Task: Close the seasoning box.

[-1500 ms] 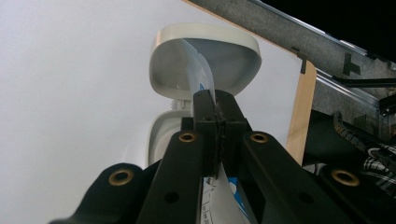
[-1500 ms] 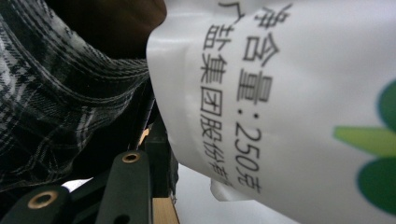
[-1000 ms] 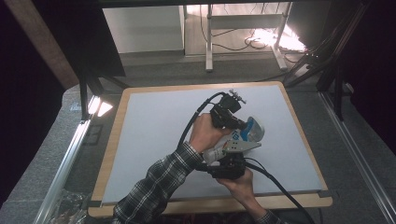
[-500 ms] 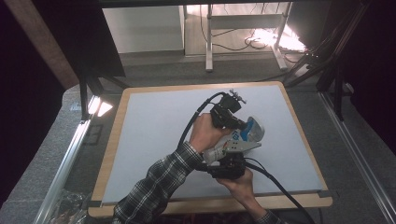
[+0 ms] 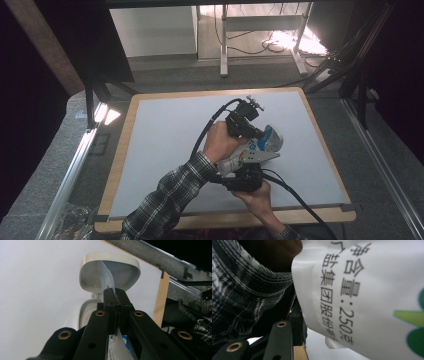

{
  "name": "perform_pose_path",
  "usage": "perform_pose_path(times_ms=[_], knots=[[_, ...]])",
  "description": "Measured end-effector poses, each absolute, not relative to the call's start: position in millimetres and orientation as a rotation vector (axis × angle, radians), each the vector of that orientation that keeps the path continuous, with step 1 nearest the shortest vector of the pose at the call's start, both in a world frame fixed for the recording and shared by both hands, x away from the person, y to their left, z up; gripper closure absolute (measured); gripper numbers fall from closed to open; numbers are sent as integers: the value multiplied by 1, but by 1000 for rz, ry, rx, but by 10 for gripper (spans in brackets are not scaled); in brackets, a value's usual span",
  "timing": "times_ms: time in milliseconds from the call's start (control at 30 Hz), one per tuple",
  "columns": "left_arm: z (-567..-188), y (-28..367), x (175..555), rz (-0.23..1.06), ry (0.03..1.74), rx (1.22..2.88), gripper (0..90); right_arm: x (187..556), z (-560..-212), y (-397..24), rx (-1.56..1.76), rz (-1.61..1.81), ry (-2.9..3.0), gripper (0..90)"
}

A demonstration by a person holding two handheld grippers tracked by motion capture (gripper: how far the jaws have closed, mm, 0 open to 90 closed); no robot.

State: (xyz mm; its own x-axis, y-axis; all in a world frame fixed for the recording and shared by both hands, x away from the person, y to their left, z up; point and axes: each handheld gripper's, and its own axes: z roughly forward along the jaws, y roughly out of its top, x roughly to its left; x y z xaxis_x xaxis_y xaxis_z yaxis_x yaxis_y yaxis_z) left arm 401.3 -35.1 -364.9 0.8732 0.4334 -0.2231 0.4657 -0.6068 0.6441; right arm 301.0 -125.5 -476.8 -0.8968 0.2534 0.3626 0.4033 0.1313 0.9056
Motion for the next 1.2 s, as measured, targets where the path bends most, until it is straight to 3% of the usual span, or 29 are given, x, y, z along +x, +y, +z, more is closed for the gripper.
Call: perform_pose_path(times_ms=[1200], knots=[[-366,-39,404,-75,661,2319,889,302,-476,-127,-665,-1881,-2262,531]])
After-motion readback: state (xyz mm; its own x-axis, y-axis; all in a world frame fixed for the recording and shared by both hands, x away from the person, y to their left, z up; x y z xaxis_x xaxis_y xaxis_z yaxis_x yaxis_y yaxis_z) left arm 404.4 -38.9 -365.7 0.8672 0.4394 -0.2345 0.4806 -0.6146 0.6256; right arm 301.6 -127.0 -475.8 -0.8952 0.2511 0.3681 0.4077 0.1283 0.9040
